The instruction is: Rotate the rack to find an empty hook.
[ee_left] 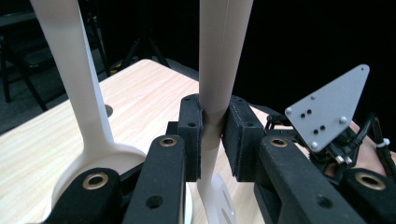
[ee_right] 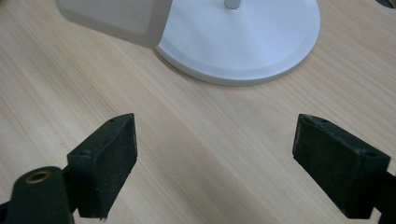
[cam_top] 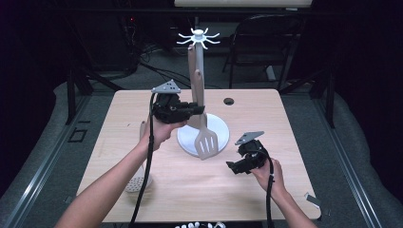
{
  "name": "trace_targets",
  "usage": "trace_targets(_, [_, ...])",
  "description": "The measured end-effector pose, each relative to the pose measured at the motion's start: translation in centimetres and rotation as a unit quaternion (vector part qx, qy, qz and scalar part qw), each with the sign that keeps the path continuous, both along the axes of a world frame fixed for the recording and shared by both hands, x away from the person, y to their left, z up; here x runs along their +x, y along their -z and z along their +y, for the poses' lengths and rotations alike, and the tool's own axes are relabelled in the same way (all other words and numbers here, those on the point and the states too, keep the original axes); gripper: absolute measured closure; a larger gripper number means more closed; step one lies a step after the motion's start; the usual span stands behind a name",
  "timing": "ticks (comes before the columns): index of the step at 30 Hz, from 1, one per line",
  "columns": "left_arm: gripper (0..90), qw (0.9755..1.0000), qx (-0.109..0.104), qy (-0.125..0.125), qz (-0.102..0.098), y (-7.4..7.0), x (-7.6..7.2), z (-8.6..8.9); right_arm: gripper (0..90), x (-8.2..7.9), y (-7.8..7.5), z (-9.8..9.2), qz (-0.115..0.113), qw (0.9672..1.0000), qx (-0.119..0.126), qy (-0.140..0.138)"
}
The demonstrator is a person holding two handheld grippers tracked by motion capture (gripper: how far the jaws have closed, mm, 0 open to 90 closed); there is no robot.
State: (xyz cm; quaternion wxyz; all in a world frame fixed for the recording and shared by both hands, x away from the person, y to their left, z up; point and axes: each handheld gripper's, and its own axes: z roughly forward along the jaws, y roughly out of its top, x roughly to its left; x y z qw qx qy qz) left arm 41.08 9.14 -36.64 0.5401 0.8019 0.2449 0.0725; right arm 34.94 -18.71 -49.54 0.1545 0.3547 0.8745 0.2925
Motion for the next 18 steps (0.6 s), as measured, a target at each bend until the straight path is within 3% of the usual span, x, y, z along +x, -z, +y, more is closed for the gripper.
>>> trace_targets(18, [77.6, 0.9999, 0.012, 0.001, -0.01, -1.4, 1.5, -1.4, 13.5, -0.1, -0.1, 0.1, -0.001, 1.0, -0.002, -0.003])
